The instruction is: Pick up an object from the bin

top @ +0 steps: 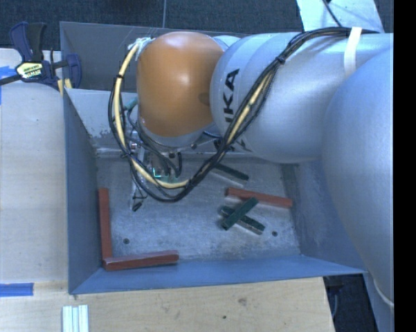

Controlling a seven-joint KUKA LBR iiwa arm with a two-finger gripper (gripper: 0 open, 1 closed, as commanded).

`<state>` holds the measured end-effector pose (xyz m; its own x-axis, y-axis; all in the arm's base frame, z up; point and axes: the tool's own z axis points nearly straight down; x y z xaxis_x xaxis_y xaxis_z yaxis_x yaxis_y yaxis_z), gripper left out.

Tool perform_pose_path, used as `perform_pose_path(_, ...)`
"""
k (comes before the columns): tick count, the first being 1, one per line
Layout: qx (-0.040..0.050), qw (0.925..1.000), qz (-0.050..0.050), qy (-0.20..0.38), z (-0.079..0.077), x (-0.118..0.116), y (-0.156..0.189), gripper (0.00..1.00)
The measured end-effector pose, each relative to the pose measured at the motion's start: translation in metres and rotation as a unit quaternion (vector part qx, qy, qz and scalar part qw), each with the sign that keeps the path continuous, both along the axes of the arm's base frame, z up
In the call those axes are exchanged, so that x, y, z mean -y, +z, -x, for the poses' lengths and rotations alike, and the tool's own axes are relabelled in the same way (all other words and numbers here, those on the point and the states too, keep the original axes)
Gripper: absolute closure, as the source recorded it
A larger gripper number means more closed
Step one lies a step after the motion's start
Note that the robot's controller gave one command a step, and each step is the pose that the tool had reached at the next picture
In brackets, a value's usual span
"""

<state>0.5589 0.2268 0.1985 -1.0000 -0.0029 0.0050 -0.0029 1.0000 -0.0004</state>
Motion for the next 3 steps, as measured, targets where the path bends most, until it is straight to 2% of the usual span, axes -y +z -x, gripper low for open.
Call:
perform_pose_path(1, 0.0007, 0.9988, 0.003, -0.049, 0.000, 0.097, -0.073, 0.00)
perform_pose_path(2, 0.0035, 0.9987, 0.001, 0.052, 0.032, 0.181, -0.017, 0.00)
perform_pose_path(3, 0.0000, 0.9999, 0.001, 0.017, 0.024, 0.237, -0.105, 0.00)
